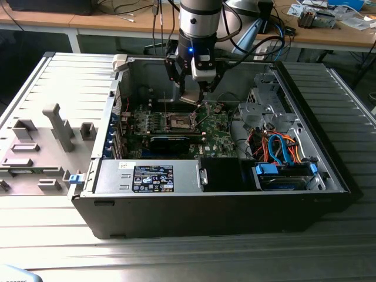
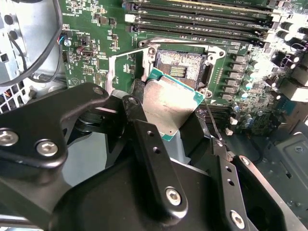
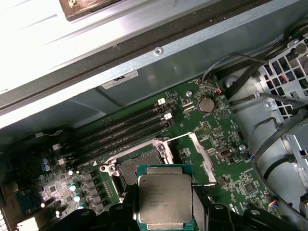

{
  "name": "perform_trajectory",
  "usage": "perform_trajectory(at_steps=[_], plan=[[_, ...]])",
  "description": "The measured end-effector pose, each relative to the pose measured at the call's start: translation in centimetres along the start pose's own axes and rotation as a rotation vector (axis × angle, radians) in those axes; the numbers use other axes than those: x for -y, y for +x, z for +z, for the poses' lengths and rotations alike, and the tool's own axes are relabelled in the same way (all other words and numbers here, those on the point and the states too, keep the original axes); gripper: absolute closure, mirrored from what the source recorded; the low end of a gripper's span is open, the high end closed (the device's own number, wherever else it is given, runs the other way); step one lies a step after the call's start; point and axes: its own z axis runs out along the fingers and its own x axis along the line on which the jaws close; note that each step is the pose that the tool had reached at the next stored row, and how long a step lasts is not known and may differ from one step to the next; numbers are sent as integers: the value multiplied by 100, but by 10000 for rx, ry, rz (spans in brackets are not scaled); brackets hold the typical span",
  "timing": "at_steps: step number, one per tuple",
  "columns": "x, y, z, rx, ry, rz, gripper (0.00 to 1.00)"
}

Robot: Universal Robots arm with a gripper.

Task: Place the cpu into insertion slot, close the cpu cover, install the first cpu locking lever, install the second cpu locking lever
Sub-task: 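Place the cpu into insertion slot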

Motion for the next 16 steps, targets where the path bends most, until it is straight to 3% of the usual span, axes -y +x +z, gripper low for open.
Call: perform_trajectory(at_steps=[16], plan=[[0,0,3,27,-7,396,46]])
